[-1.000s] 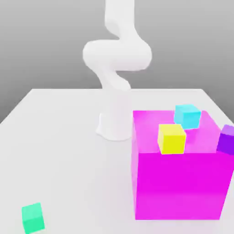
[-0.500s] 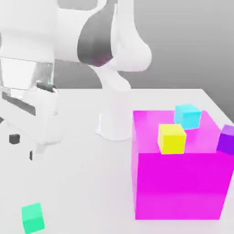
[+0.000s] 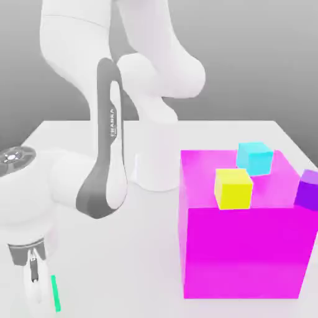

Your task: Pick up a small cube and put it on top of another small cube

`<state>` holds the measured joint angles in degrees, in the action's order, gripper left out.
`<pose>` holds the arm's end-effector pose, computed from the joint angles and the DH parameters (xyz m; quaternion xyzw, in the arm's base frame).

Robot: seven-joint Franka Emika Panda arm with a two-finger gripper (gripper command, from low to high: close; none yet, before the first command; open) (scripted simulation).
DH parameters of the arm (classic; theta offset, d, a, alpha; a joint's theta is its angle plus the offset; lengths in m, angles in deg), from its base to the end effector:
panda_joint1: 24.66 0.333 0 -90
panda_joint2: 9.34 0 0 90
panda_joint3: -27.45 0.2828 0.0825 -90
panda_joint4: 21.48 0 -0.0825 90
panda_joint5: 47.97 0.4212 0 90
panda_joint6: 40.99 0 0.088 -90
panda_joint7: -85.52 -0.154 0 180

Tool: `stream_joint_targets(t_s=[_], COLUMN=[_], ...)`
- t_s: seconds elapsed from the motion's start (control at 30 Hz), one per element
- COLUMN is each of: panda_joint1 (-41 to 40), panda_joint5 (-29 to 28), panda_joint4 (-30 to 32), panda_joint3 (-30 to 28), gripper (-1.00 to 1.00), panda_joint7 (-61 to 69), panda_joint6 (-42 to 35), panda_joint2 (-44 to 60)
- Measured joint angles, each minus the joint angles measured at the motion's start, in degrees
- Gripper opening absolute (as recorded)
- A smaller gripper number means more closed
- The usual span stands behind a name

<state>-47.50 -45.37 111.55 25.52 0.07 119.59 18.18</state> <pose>0.4613 -0.2176 0.0222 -0.5559 0.8312 -0.0006 0.0001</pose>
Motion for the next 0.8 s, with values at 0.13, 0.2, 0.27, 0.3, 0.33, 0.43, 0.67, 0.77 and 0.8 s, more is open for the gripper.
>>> stream_joint_targets(t_s=[0.13,0.2,0.27,0.3,0.33,0.43,0.67,0.77,0.8], panda_joint1=[-0.1,0.0,0.2,0.8,1.8,5.0,13.9,15.9,16.5], panda_joint5=[0.0,-0.2,-0.6,-0.8,-0.8,-1.0,-0.1,0.9,1.4], panda_joint4=[0.0,0.6,1.5,1.8,2.2,3.1,5.4,6.4,6.7], panda_joint3=[0.1,-0.1,-0.3,-0.4,-0.2,1.2,5.8,8.4,9.5], gripper=[-1.0,-1.0,-1.0,-1.0,-1.0,-1.0,-1.0,-1.0,-1.0], panda_joint7=[0.0,-0.2,-0.5,-1.7,-4.2,-13.0,-34.1,-42.8,-45.6], panda_joint6=[0.2,-2.3,-5.4,-7.0,-8.6,-13.5,-24.8,-29.4,-30.9], panda_joint2=[0.1,-3.0,-6.9,-8.9,-10.9,-17.1,-31.2,-36.9,-38.9])
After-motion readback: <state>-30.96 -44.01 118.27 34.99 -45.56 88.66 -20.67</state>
